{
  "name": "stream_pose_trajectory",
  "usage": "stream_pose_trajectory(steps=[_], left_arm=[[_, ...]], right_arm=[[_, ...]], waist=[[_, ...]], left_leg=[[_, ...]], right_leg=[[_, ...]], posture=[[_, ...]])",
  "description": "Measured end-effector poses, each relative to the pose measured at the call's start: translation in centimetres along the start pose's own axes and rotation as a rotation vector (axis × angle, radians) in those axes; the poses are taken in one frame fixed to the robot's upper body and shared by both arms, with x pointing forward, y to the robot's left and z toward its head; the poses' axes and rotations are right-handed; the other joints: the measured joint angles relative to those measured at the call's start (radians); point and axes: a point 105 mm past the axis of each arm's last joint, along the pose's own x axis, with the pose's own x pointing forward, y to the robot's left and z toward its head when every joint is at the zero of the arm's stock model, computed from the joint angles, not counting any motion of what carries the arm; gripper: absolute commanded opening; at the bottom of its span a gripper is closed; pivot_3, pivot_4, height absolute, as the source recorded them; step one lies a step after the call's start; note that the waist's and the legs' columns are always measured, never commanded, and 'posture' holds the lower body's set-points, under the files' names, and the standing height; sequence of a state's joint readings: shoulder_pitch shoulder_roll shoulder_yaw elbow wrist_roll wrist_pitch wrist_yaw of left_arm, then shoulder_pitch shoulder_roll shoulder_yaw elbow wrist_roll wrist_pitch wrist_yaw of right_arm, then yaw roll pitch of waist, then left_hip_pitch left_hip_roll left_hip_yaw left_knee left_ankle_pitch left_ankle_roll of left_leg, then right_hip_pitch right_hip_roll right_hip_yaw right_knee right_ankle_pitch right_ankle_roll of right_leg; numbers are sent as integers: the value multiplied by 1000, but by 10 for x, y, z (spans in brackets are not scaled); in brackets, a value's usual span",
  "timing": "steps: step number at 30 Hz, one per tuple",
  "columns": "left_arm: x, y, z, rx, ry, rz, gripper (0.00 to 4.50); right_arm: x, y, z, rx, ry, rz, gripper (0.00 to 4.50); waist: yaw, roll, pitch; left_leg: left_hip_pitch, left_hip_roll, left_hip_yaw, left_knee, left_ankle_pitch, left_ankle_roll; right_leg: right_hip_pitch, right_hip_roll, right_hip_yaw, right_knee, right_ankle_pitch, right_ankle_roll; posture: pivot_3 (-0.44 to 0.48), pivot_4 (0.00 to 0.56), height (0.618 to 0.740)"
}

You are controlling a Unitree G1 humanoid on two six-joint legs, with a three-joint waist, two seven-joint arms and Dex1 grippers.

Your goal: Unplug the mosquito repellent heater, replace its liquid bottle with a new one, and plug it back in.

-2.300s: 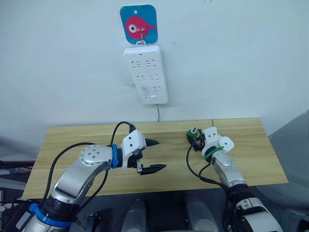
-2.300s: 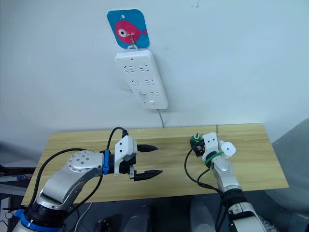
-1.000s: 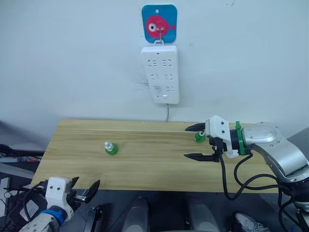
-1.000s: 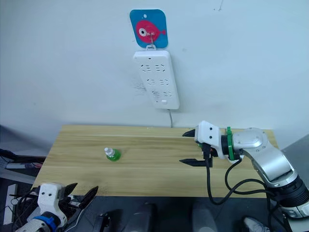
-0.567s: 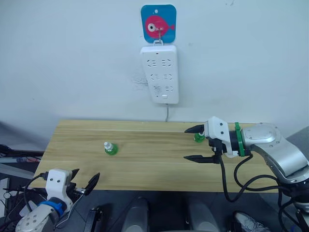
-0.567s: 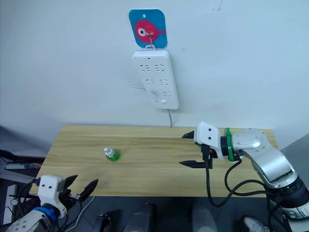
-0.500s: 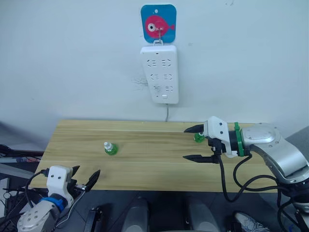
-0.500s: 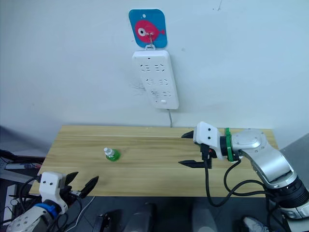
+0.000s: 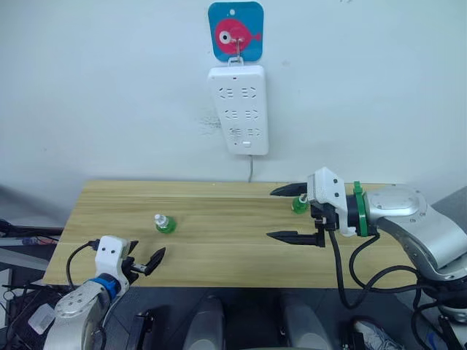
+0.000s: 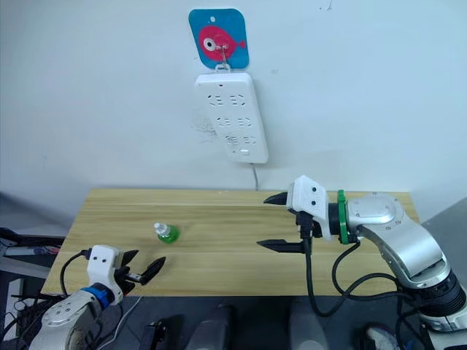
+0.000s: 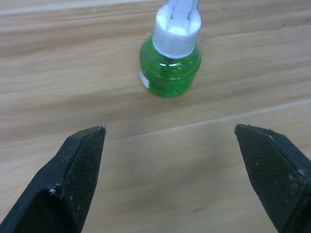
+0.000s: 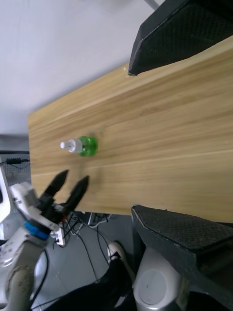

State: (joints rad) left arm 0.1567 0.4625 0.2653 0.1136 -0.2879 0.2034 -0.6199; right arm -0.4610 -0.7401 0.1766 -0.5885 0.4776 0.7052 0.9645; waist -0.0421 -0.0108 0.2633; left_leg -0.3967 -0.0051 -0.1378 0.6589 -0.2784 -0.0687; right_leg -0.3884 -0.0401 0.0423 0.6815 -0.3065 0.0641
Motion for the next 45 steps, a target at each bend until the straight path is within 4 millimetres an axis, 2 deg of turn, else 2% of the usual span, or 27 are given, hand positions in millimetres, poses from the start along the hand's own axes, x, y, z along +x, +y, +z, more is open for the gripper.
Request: stream_pose_trajectory(steps=[6,12,18,21,26,27,33,37,39,42,45], left_arm=[[19,1,2,11,-10,-8,4500],[37,11,17,36,-64,31,4500],[48,13,24,48,-91,37,4500],[47,13,23,50,-95,38,3870],[42,11,14,48,-82,39,2365],[41,10,14,51,-82,39,2230],[37,7,15,108,-83,28,2231],[38,-16,29,197,-71,-95,2231],[44,-37,50,290,-71,-217,2231],[53,-69,93,412,-105,-394,2231],[54,-102,124,508,-116,-581,2231]], right_arm=[[3,7,3,47,9,7,4459],[4,16,5,72,17,28,4459],[3,19,3,85,38,30,4459],[3,22,4,88,37,41,4500],[3,21,3,94,42,27,4500],[3,21,3,93,42,24,4500],[3,19,4,88,36,11,4500],[4,15,4,97,20,-5,4500],[7,14,4,113,0,-11,4500],[11,7,6,133,-24,-33,4500],[13,-4,7,136,-22,-66,4500]], waist=[[-17,-1,17],[-23,-1,33],[-29,1,38],[-38,1,38],[-45,1,38],[-45,2,38],[-45,2,39],[-41,1,39],[-37,1,39],[-36,0,39],[-42,0,38]], left_leg=[[-1,1,-1,0,0,0],[-1,1,0,1,0,0],[-1,0,0,1,0,0],[-1,1,0,1,0,0],[-1,1,0,0,0,0],[-1,1,0,0,0,0],[-1,1,0,0,0,0],[-2,1,-1,0,0,0],[-3,0,-2,0,0,-1],[-3,0,-1,0,1,-1],[-3,-1,0,0,0,-1]], right_leg=[[-1,0,0,0,0,0],[-1,0,0,1,1,0],[-1,0,0,1,1,0],[-1,-1,0,0,1,0],[-1,-1,0,0,1,0],[-1,-1,0,0,1,0],[-1,-1,0,0,1,0],[-2,-1,0,-1,1,1],[-2,-1,-1,0,1,1],[-2,0,-1,0,2,2],[-2,0,0,-1,2,2]], posture=[[-113,343,734],[-128,359,734],[-143,362,734],[-146,359,734],[-143,355,734],[-139,351,734],[-118,332,734],[-107,313,734],[-104,301,734],[-104,285,734],[-118,263,734]])
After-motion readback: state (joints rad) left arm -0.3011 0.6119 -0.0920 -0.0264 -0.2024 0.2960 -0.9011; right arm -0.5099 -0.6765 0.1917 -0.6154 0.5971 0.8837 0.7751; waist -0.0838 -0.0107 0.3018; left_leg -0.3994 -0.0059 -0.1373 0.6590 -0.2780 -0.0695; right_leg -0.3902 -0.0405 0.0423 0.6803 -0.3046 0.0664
